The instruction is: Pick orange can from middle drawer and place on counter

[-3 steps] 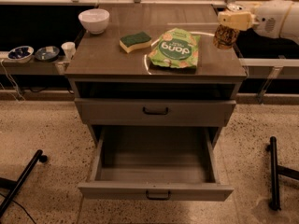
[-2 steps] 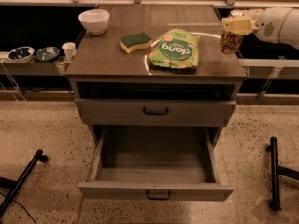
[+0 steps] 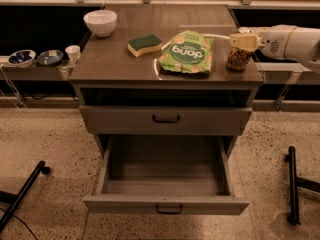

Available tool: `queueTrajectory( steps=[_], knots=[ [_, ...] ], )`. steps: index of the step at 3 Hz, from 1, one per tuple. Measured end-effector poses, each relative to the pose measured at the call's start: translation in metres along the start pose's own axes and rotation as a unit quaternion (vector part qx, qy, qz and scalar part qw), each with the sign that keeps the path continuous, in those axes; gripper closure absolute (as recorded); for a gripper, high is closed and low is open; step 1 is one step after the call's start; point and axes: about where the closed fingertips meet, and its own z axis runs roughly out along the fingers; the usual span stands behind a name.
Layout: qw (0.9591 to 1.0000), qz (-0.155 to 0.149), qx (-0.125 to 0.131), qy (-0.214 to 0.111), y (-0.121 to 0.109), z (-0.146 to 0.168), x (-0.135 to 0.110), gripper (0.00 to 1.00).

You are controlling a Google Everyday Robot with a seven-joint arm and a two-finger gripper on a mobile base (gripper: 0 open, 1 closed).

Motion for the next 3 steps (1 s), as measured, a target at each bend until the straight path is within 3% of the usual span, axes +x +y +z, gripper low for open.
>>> queueTrajectory(
  steps=[1, 2, 3],
  knots=[
    [1.0000, 0.000, 0.000, 0.000, 0.000, 0.000, 0.000, 0.06],
    [0.9995, -0.023, -0.021, -0.010, -0.004, -0.007, -0.009, 0.00],
    [0.9939, -0.106, -0.028, 0.004, -0.025, -0.046, -0.018, 0.00]
  ],
)
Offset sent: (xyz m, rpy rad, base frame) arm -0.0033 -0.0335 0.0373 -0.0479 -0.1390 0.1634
